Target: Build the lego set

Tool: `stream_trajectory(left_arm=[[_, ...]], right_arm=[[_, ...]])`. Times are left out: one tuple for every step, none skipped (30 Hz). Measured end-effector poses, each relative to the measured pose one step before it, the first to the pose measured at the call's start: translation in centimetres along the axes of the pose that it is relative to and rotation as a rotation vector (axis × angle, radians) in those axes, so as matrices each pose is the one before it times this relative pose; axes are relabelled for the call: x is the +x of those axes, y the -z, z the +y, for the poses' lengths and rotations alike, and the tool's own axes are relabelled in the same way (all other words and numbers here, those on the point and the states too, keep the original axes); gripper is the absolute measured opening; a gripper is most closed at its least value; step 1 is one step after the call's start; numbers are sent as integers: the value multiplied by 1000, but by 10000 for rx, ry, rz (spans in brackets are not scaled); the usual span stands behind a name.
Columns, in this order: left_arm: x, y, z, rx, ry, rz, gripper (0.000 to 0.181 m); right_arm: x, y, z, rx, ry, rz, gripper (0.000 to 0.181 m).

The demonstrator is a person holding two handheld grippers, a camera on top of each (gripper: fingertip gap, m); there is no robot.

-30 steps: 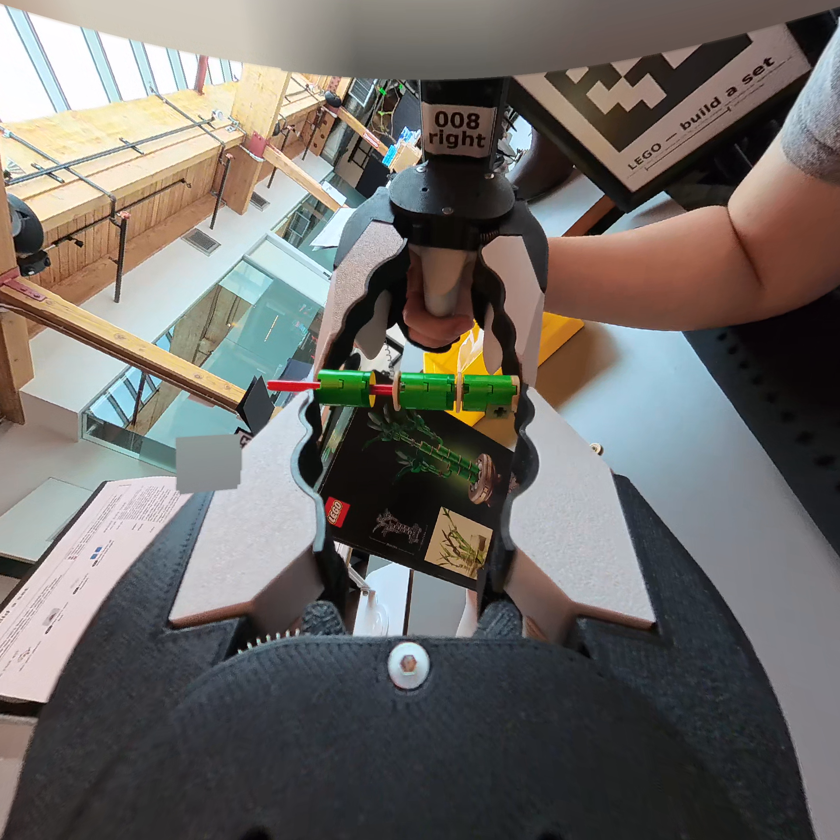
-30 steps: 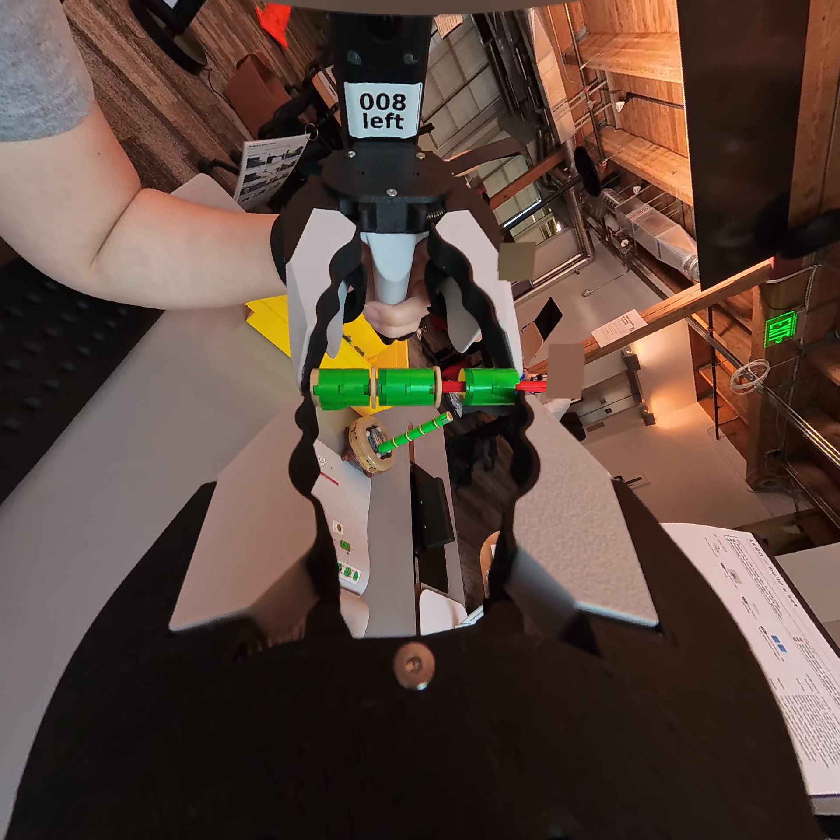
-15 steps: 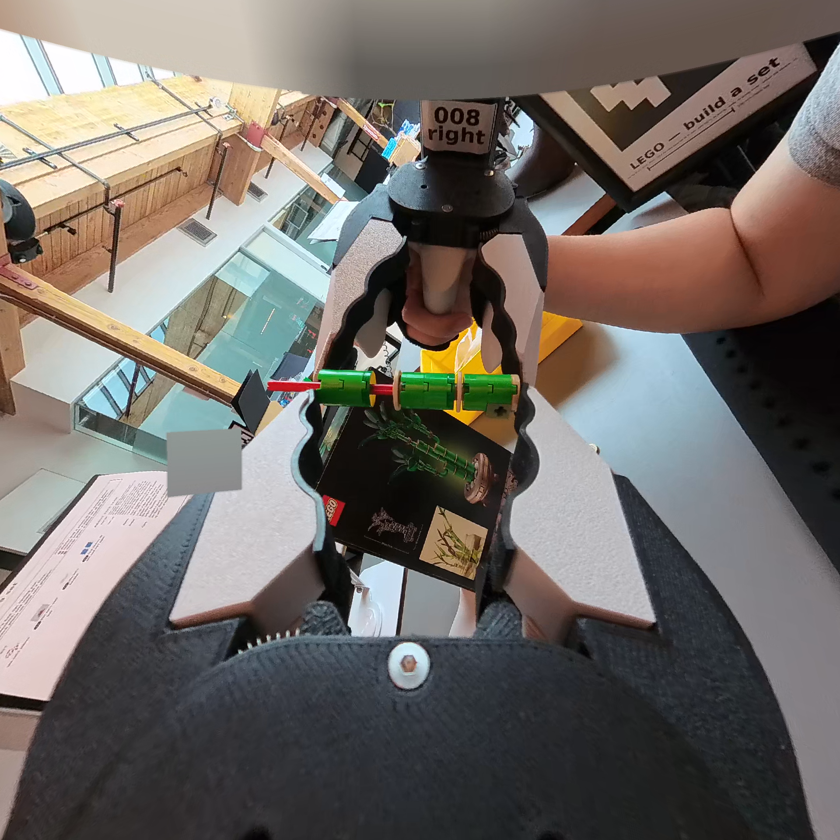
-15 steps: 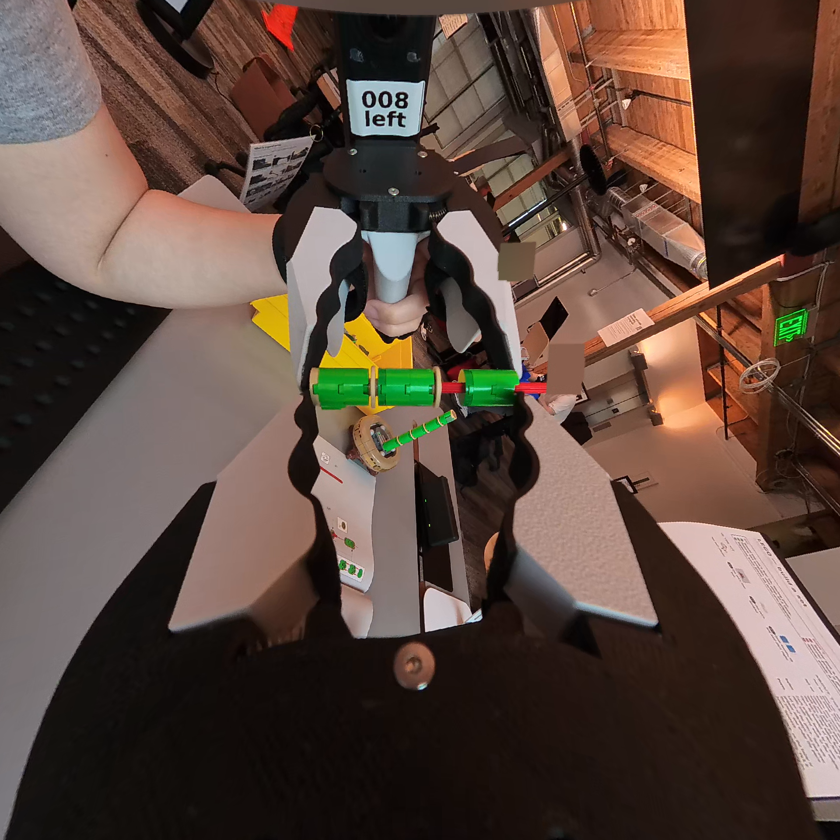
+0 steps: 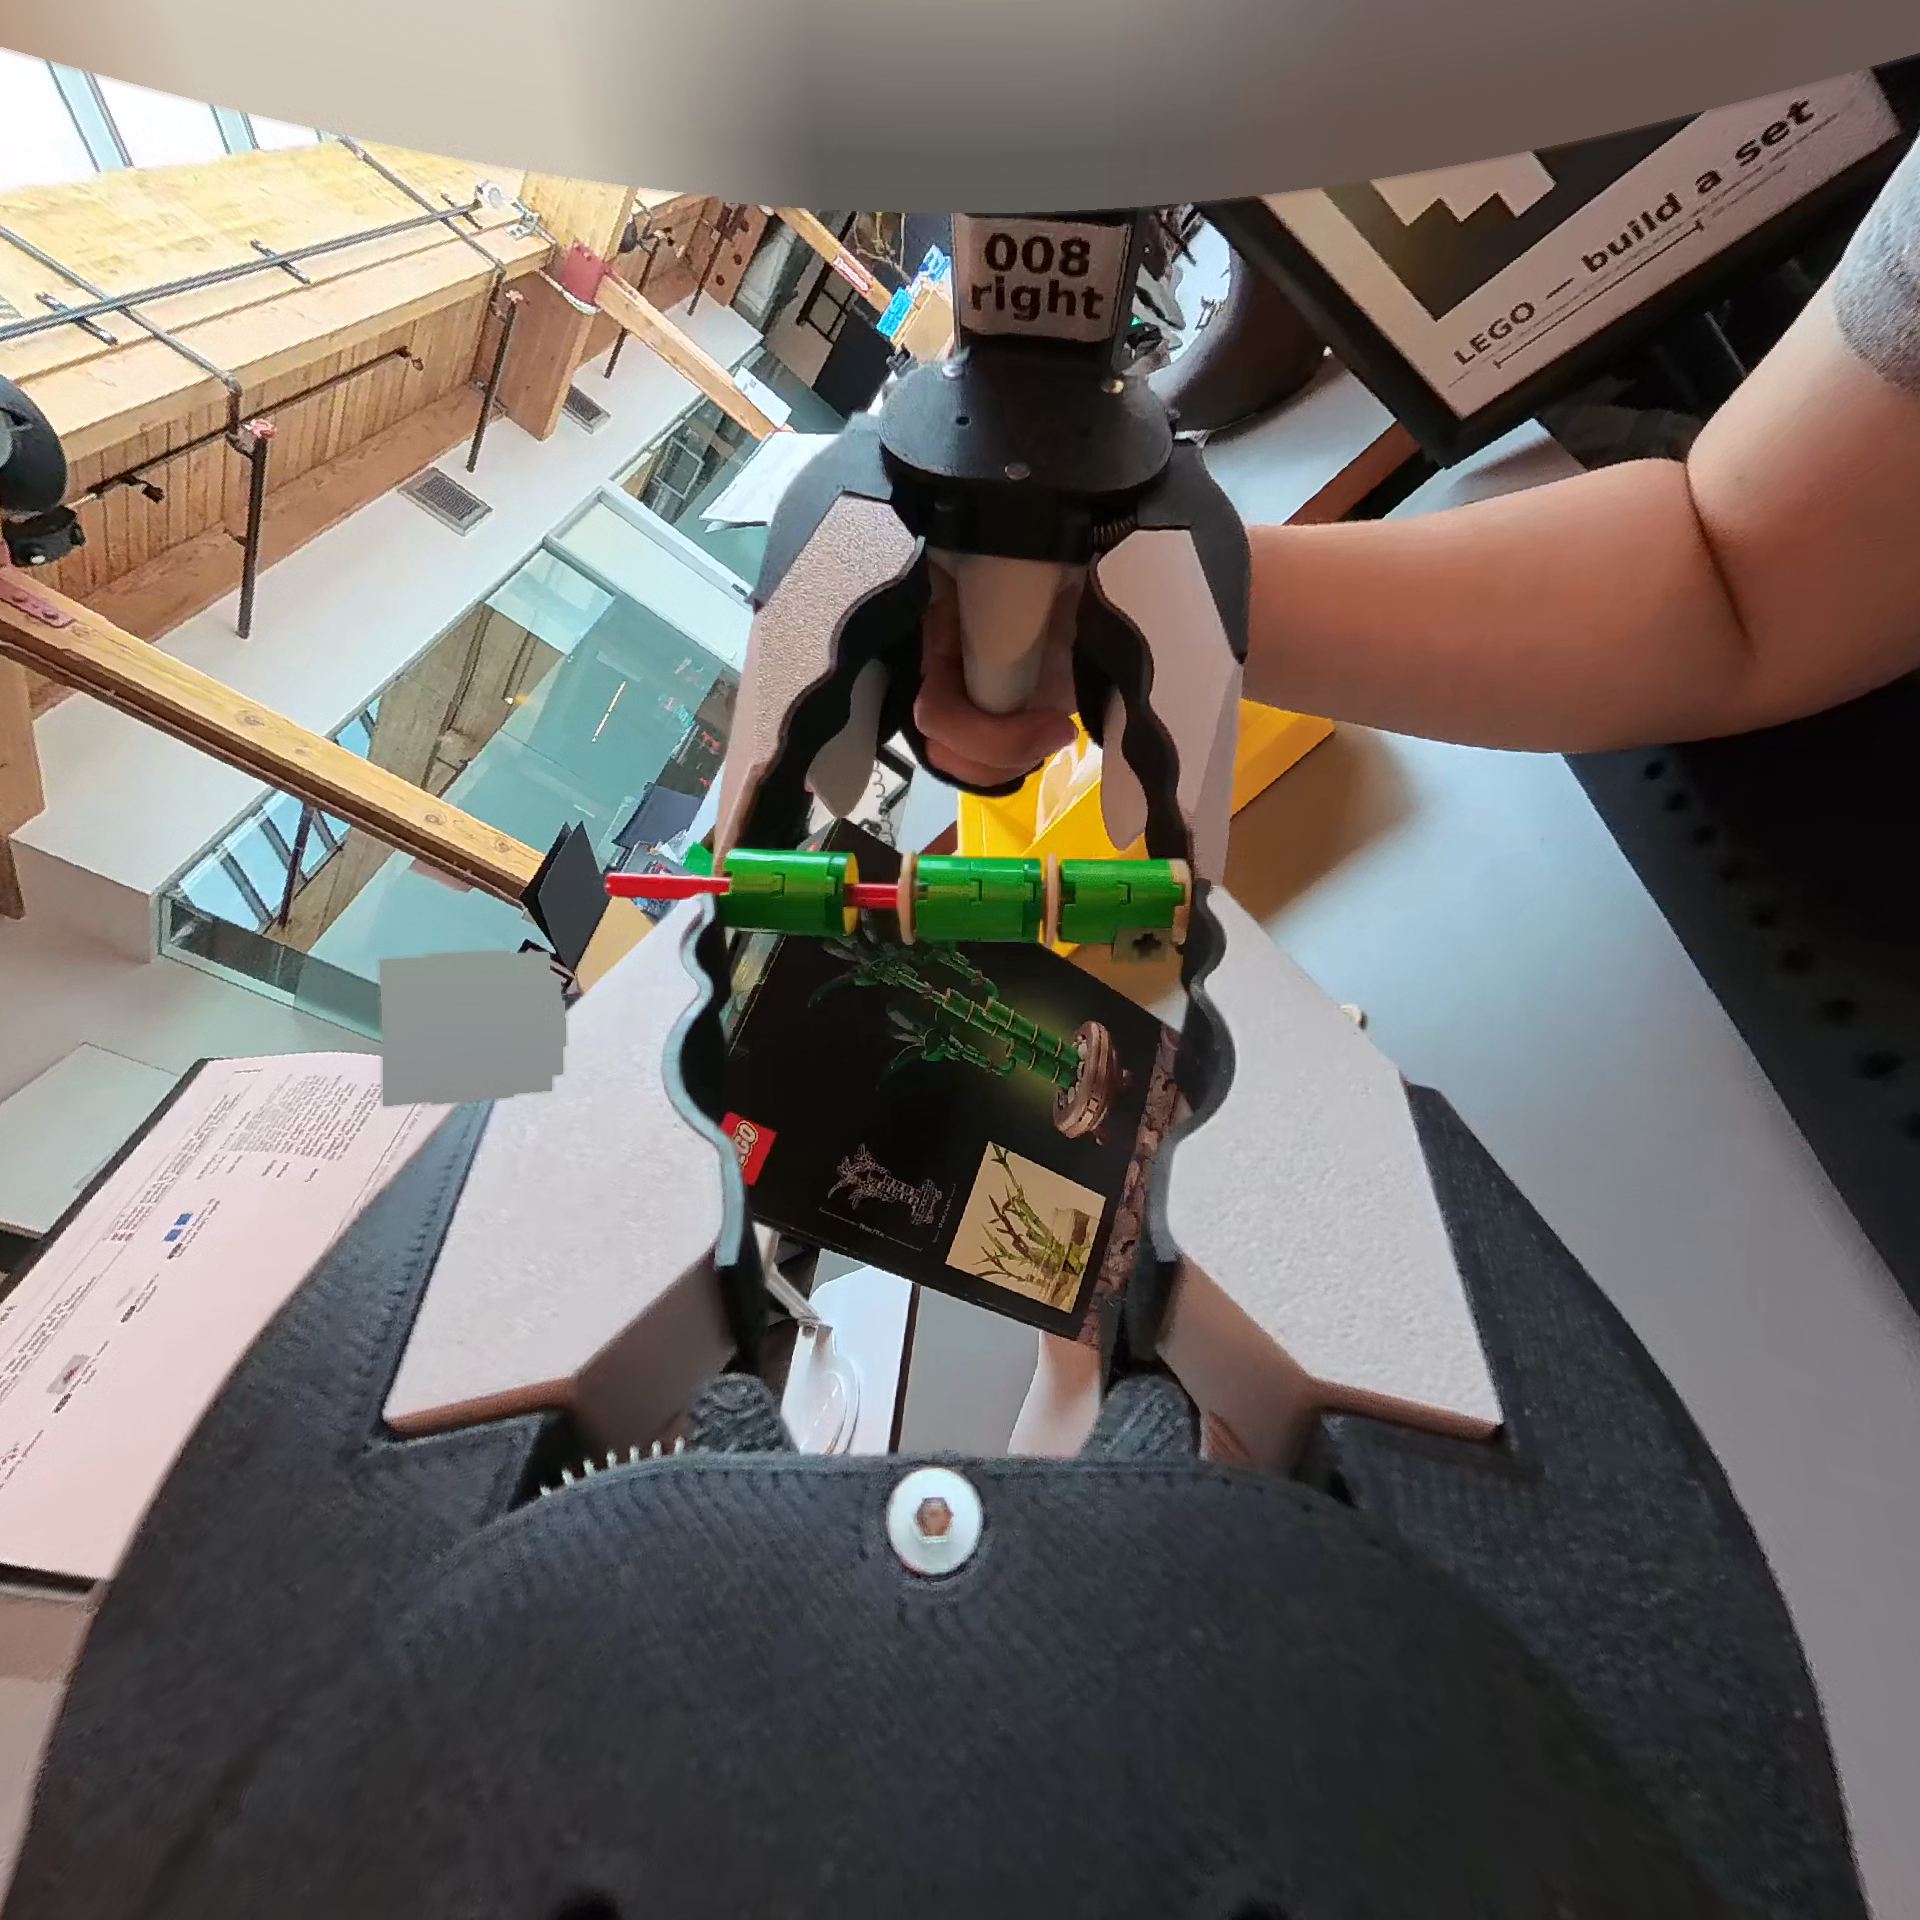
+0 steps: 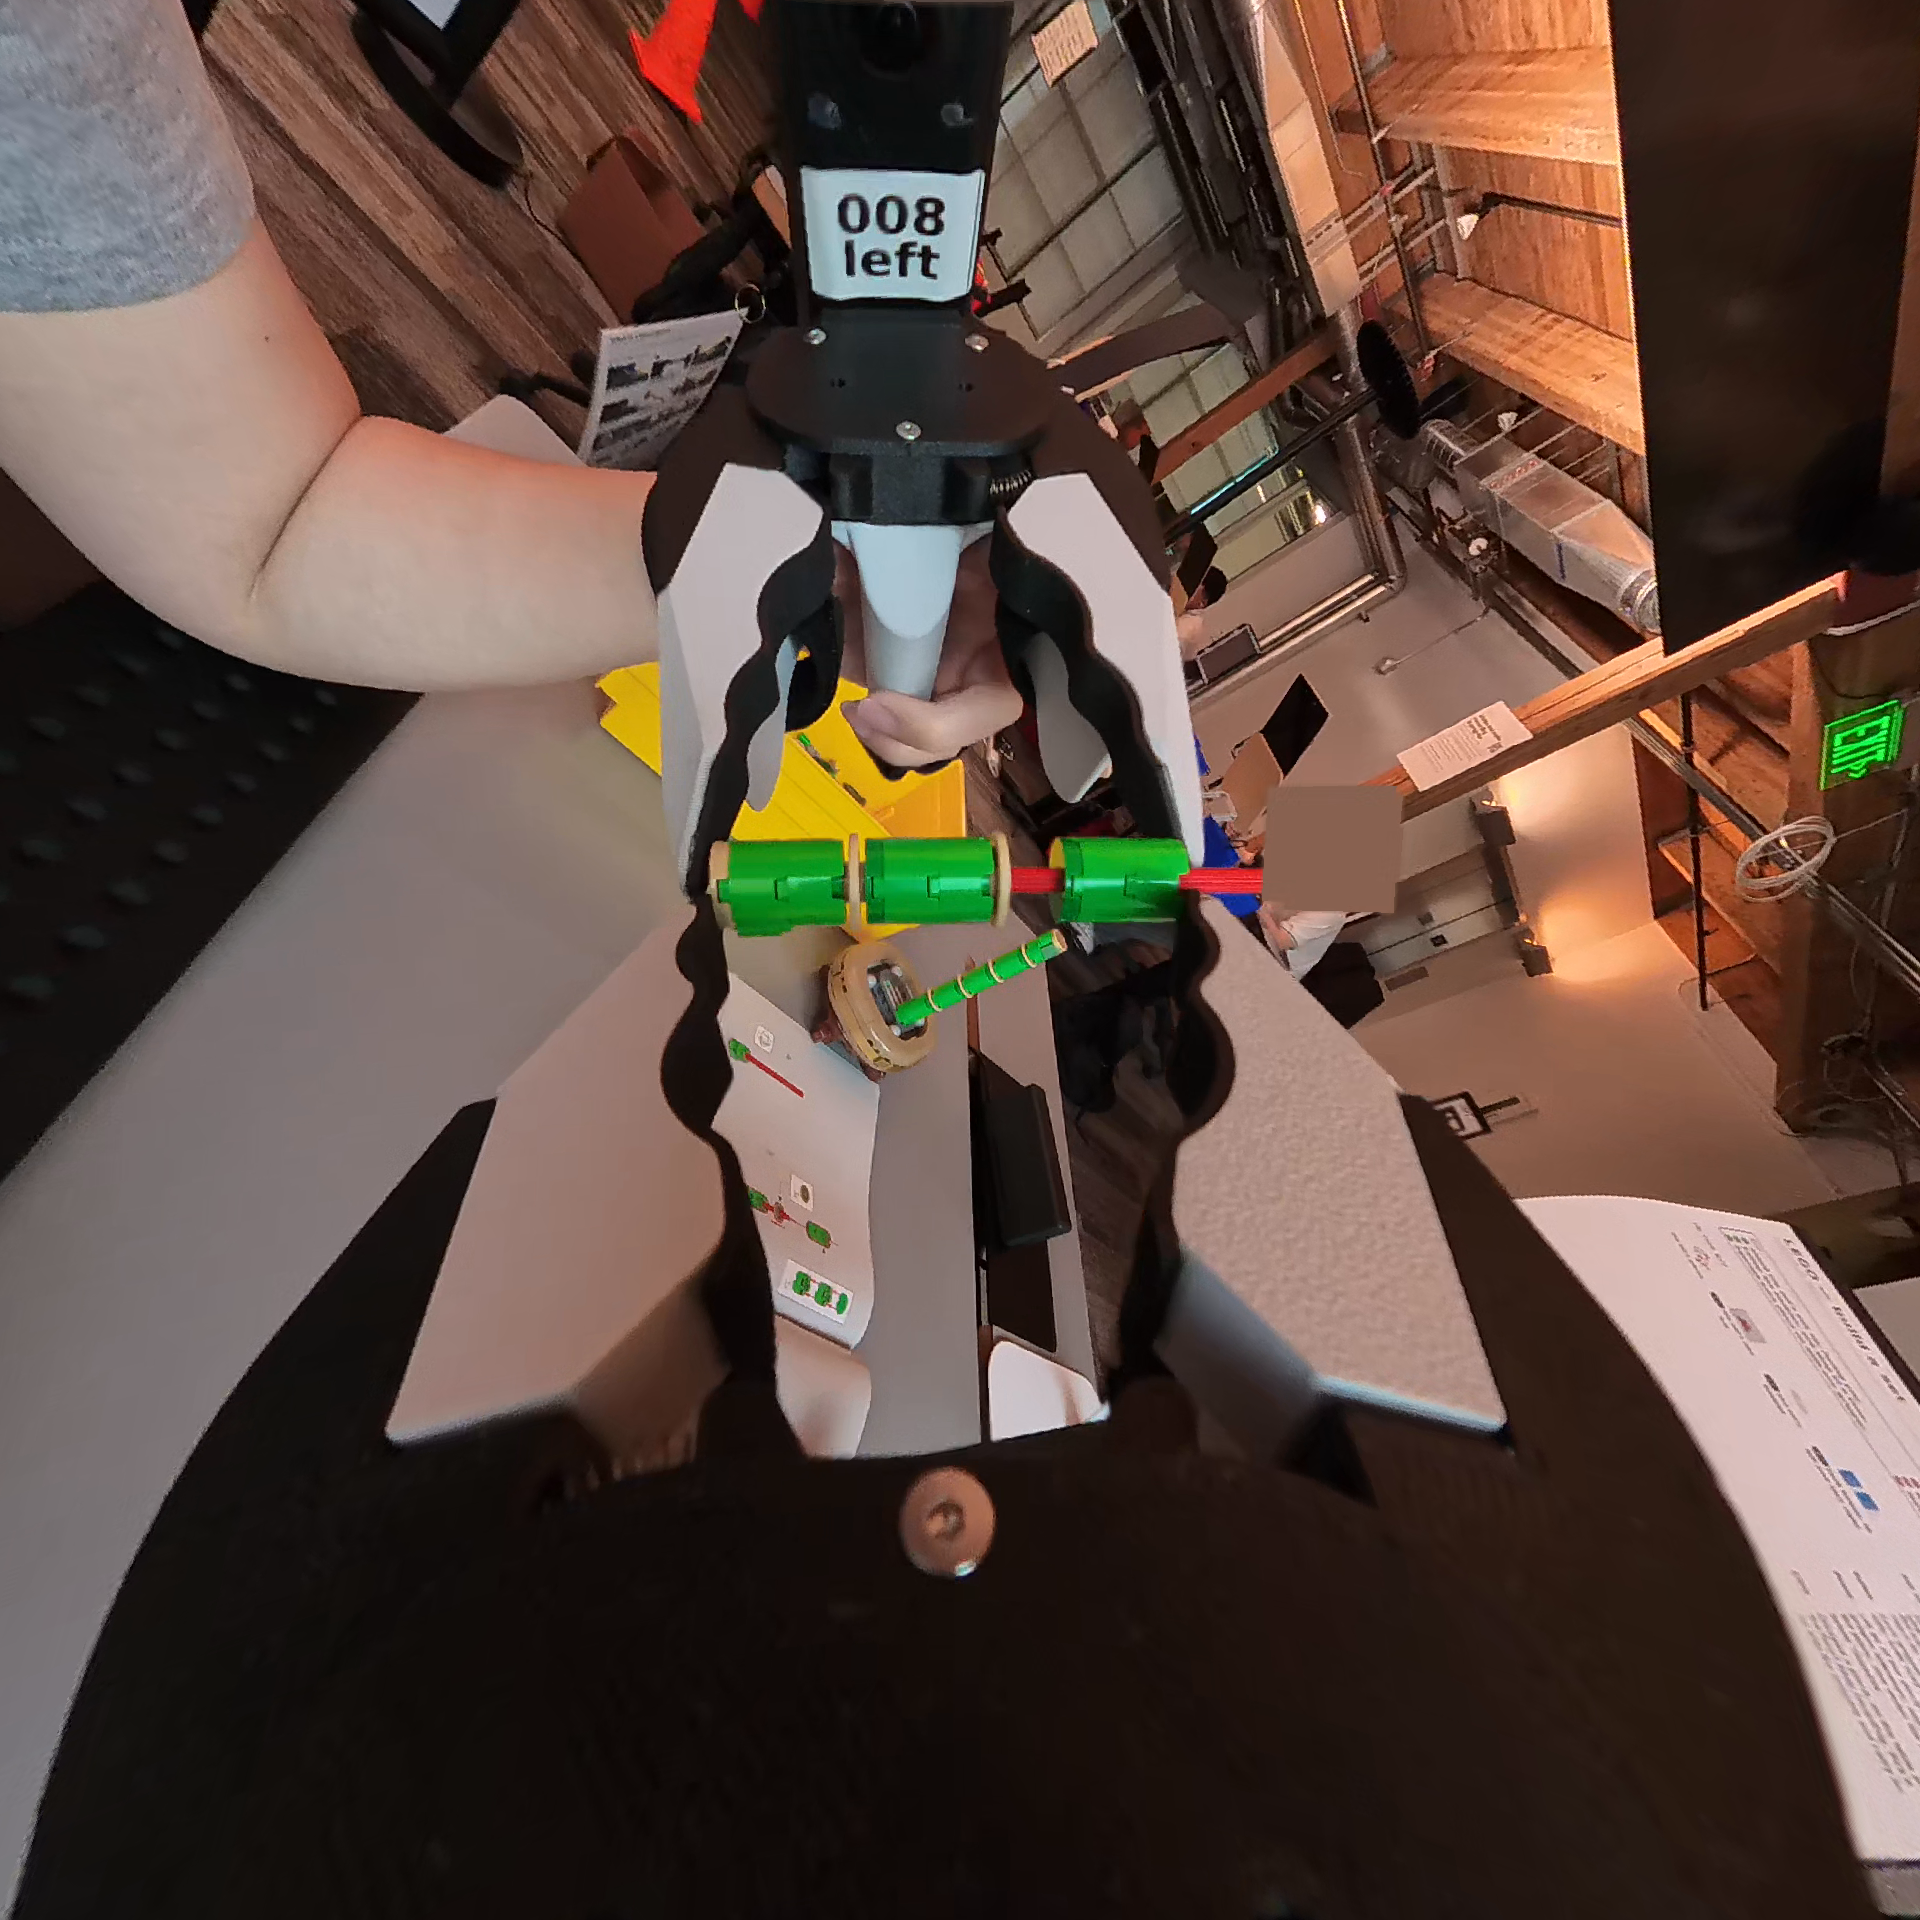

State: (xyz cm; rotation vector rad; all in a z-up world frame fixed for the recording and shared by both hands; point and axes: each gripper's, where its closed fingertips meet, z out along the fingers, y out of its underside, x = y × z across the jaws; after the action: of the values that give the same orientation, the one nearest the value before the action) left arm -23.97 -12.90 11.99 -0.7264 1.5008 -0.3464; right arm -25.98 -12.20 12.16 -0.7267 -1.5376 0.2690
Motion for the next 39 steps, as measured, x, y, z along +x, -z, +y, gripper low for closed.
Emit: stream_trajectory(left_arm=[[-30,-26,18,16,59,1,86],[20,-69,171,-43,53,5,86],[17,-116,368,-122,69,-1,86],[24,-183,597,-218,172,14,86],[71,-191,719,-250,245,24,86],[197,-153,768,-226,273,44,86],[376,-105,788,-162,311,49,86],[588,-47,805,-54,317,54,86],[738,-13,851,12,267,53,86],[915,21,843,70,309,103,86],[1131,-1,988,61,422,185,86],[1219,-56,1174,3,482,206,86],[1198,-117,1268,-46,433,182,86],[1124,-237,1326,-57,335,136,86],[1003,-321,1408,-143,262,128,86],[851,-389,1393,-226,256,134,87],[675,-421,1252,-197,153,112,87],[538,-363,1013,-151,43,82,87],[397,-303,801,-130,35,78,87],[322,-257,681,-139,116,123,87],[218,-205,562,-114,196,140,87],[102,-157,440,-44,228,108,87],[32,-95,393,-4,228,88,87],[42,-74,403,-49,243,81,88],[41,-54,405,-107,225,53,88],[47,-36,401,-109,132,30,88],[43,-55,386,-73,61,10,88],[69,-84,402,-85,90,55,88],[49,-101,372,-139,92,73,88],[48,-82,282,-139,65,73,88],[-30,15,42,5,-33,13,88],[-17,43,-56,87,-100,-12,88],[16,18,-51,113,-59,-9,88],[26,-22,-12,81,-79,-43,88],[14,-28,0,52,-123,-94,88],[54,-50,51,11,-101,-82,88],[86,-86,115,-27,-48,-21,88],[68,-86,161,-70,-38,12,88],[37,-75,147,-106,-36,-10,89]], right_arm=[[-20,-9,78,12,-75,-34,85],[-35,-41,244,-57,-57,-38,85],[-43,-90,455,-154,-77,-35,85],[-83,-170,659,-253,-123,-62,85],[-167,-240,719,-247,-183,-112,85],[-359,-321,704,-184,-239,-172,85],[-540,-370,660,-84,-278,-192,85],[-766,-402,656,29,-320,-193,85],[-883,-442,663,89,-287,-83,85],[-1111,-457,656,178,-342,-70,85],[-1296,-460,853,131,-534,-151,86],[-1327,-487,1031,83,-540,-129,86],[-1288,-450,1134,50,-409,-92,86],[-1177,-397,1270,-53,-350,-89,86],[-1024,-395,1381,-206,-237,-62,86],[-857,-358,1315,-300,-138,-30,86],[-687,-314,1140,-259,-93,2,86],[-544,-310,920,-164,-76,39,86],[-423,-271,757,-66,-136,26,86],[-333,-228,608,-2,-193,-13,86],[-211,-218,476,15,-229,-48,86],[-94,-195,354,26,-160,-59,86],[-91,-223,316,-11,-158,-123,86],[-122,-268,303,-8,-205,-167,86],[-126,-270,284,40,-128,-147,86],[-82,-245,296,38,-102,-97,86],[-106,-209,289,-2,-96,-105,86],[-106,-186,310,-66,-62,-76,86],[-82,-168,287,-74,-87,-42,86],[-14,-90,148,-94,28,20,86],[28,-18,-13,6,50,85,86],[15,18,-72,42,71,87,86],[-18,18,-18,7,67,55,86],[-27,3,22,-28,66,52,86],[-39,-14,59,-44,72,33,86],[-84,-14,88,-69,89,9,86],[-82,-38,149,-104,103,21,86],[-80,-62,144,-119,95,19,86],[-40,-56,120,-101,71,27,86]])
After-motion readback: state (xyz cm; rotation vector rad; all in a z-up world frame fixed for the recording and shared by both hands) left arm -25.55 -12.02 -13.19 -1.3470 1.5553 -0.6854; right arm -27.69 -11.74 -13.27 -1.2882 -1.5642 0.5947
